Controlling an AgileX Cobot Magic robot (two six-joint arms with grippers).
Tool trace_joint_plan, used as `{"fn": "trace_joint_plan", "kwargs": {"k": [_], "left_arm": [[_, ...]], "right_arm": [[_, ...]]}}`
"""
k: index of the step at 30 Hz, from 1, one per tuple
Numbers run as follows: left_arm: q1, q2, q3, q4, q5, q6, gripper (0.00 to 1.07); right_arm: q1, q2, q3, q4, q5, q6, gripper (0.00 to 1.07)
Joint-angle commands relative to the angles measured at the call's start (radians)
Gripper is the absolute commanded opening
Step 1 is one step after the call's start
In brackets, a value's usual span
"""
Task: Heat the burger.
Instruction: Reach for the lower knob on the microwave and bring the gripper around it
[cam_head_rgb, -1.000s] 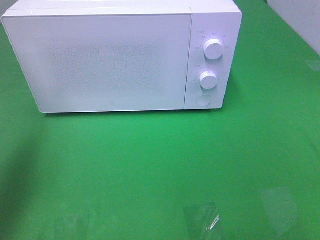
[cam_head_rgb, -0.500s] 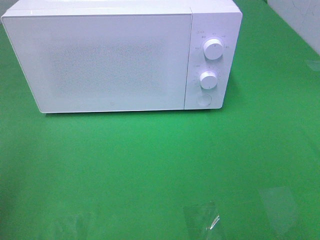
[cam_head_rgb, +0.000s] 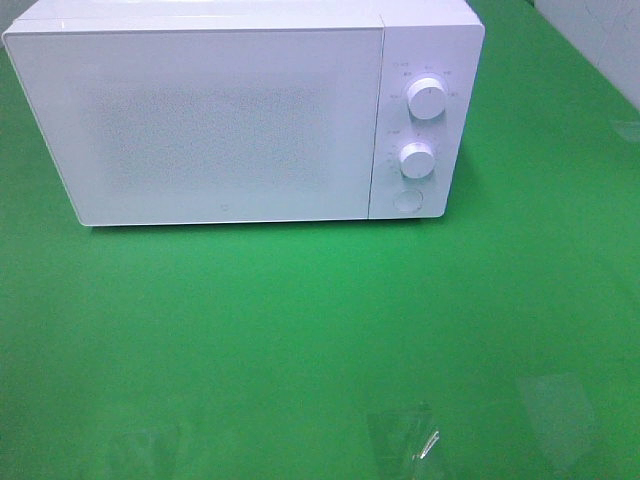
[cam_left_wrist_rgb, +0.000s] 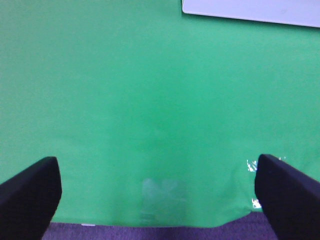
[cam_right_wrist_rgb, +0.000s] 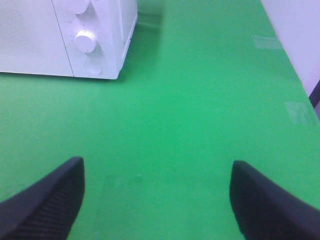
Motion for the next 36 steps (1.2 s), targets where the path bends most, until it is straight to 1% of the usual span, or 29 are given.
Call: {"fn": "trace_joint_plan", "kwargs": {"k": [1, 8, 10, 18, 36], "left_arm": [[0.002, -0.09, 0.004, 0.002, -0.016, 0.004, 1.0], [0.001, -0.146, 0.004, 0.002, -0.016, 0.004, 1.0], [0.001, -0.199, 0.004, 0.001, -0.017, 0.004, 1.0], [0.001, -0.299, 0.004, 0.001, -0.017, 0.004, 1.0], [0.001, -0.295, 0.004, 0.001, -0.017, 0.004, 1.0]], "right_arm": [[-0.007, -0.027, 0.001, 0.005, -0.011, 0.004, 0.76], [-0.007, -0.027, 0.001, 0.005, -0.011, 0.004, 0.76], [-0.007, -0.027, 0.001, 0.005, -0.011, 0.004, 0.76], [-0.007, -0.027, 0.001, 0.005, -0.011, 0.004, 0.76], [-0.007, -0.027, 0.001, 0.005, -0.011, 0.004, 0.76]]}}
